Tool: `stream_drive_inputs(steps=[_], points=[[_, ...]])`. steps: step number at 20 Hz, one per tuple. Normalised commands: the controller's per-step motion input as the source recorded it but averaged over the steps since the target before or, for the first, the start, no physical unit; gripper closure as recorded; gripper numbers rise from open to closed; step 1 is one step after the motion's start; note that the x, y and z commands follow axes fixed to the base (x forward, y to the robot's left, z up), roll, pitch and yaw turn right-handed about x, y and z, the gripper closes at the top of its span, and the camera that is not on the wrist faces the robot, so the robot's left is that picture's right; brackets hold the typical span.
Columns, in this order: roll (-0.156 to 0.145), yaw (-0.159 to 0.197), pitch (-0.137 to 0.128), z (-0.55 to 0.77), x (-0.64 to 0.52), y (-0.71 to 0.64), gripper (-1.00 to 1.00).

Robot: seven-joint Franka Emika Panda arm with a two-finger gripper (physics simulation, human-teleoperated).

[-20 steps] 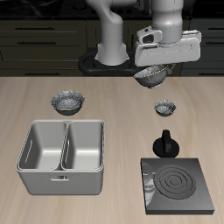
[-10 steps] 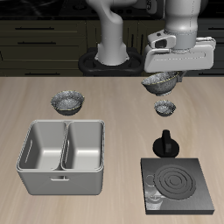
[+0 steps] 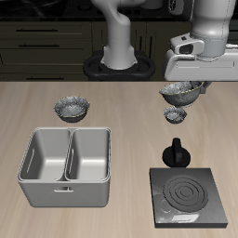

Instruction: Place the medium-sized bowl on the flat stove

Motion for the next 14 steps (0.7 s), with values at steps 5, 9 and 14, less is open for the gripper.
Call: stream_drive_inputs(steps=[5, 9, 14], points=[[-0.026, -0.004, -0.010, 0.08, 0.27, 0.19, 1.00], [-0.046, -0.021, 0.013, 0.07, 0.27, 0.04, 1.00], [-0.040, -0.010, -0.008, 0.11, 0.27, -0.01, 1.00]])
